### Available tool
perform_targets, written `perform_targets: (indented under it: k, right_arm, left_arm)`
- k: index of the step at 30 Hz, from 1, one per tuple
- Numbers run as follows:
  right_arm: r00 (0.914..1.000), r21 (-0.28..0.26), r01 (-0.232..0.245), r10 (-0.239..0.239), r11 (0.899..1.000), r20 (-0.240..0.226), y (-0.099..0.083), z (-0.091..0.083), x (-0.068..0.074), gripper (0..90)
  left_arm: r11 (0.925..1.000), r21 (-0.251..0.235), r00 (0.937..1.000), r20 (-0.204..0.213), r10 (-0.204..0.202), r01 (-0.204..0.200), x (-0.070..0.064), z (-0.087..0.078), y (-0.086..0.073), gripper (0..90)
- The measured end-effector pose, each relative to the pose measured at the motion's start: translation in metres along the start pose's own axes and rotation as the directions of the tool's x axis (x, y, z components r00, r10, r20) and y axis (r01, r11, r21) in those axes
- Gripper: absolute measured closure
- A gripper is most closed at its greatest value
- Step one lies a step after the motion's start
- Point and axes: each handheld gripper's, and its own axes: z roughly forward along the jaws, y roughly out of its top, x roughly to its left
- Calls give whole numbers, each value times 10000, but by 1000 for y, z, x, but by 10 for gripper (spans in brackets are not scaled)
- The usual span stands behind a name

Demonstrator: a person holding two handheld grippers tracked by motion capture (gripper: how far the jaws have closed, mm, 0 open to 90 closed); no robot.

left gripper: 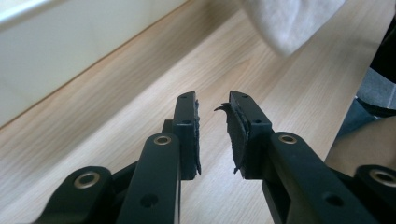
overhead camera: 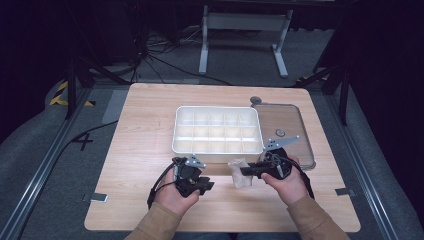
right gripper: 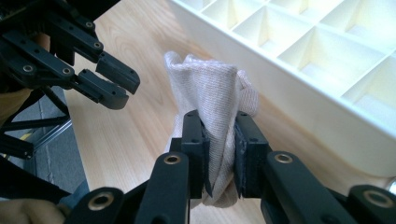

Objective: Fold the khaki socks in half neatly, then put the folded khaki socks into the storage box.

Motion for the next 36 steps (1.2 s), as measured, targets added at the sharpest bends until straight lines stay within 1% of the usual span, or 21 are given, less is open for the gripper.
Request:
perform_targets:
  k: [2,6,7,8,9,10,13,15,17,18,19,22,25,26,28,29,30,31,33,35,36]
  right_arm:
    - [9999,-80,18,-17,10000,127,6,-5,-2,771]
    - [9996,-156,65,-60,9999,271,13,-10,-4,770]
    - [9993,-195,96,-89,9998,365,16,-12,-5,770]
    - [9991,-207,114,-105,9997,422,18,-15,-6,770]
    - [9988,-256,132,-120,9996,467,20,-17,-7,770]
    - [9986,-288,156,-141,9995,519,22,-18,-8,770]
    - [9976,-334,181,-158,9993,680,27,-24,-12,769]
    - [9971,-486,85,-48,9988,754,30,-30,-16,768]
    - [9966,-551,108,-63,9984,816,31,-32,-18,768]
    - [9965,-603,37,13,9982,831,31,-34,-18,768]
    - [9960,-615,51,4,9981,891,32,-36,-20,768]
    - [9940,-652,136,-64,9978,1096,34,-39,-23,767]
    - [9902,-625,299,-210,9976,1383,38,-42,-27,766]
    - [9900,-639,264,-173,9976,1397,39,-43,-27,765]
    - [9854,-569,515,-415,9971,1651,45,-44,-31,764]
    - [9854,-569,515,-415,9971,1651,45,-44,-31,764]
    - [9838,-529,598,-499,9968,1722,47,-44,-32,764]
    - [9812,-451,701,-608,9965,1833,49,-44,-33,764]
    - [9770,-362,832,-744,9959,1997,55,-45,-35,763]
    - [9737,-268,886,-809,9957,2132,60,-45,-38,763]
    - [9723,-189,908,-845,9957,2181,64,-44,-40,763]
  left_arm:
    - [9999,-33,9999,-37,-96,96,2,-4,-1,733]
    - [9997,-130,9997,-122,-221,220,7,-9,-1,733]
    - [9996,-230,9997,-164,-190,186,8,-10,-2,732]
    - [9991,-260,9994,-124,-336,332,8,-10,-2,731]
    - [9994,-240,9995,-149,-262,259,9,-10,-2,731]
    - [9995,-160,9995,-153,-274,272,9,-11,-2,730]
    - [9993,-197,9994,-151,-317,314,9,-11,-2,730]
    - [9993,-199,9993,-156,-328,324,9,-11,-2,733]
    - [9994,-175,9994,-147,-316,314,9,-11,-2,735]
    - [9995,-110,9994,-148,-302,301,9,-11,-2,735]
    - [9995,-170,9995,-152,-265,262,10,-10,-2,735]
    - [9994,-142,9994,-146,-303,301,10,-10,-2,735]
    - [9995,-149,9993,-216,-290,287,11,-13,-3,734]
    - [9992,-250,9992,-227,-320,315,12,-13,-3,732]
    - [9987,-277,9987,-270,-427,420,12,-16,-4,728]
    - [9987,-338,9988,-293,-396,386,13,-16,-4,728]
    - [9983,-386,9985,-314,-452,440,14,-17,-5,728]
    - [9985,-309,9985,-300,-467,457,15,-19,-5,727]
    - [9979,-423,9982,-333,-497,483,16,-20,-6,726]
    - [9974,-494,9978,-373,-543,525,17,-21,-7,724]
    - [9977,-412,9977,-390,-552,536,17,-23,-7,722]
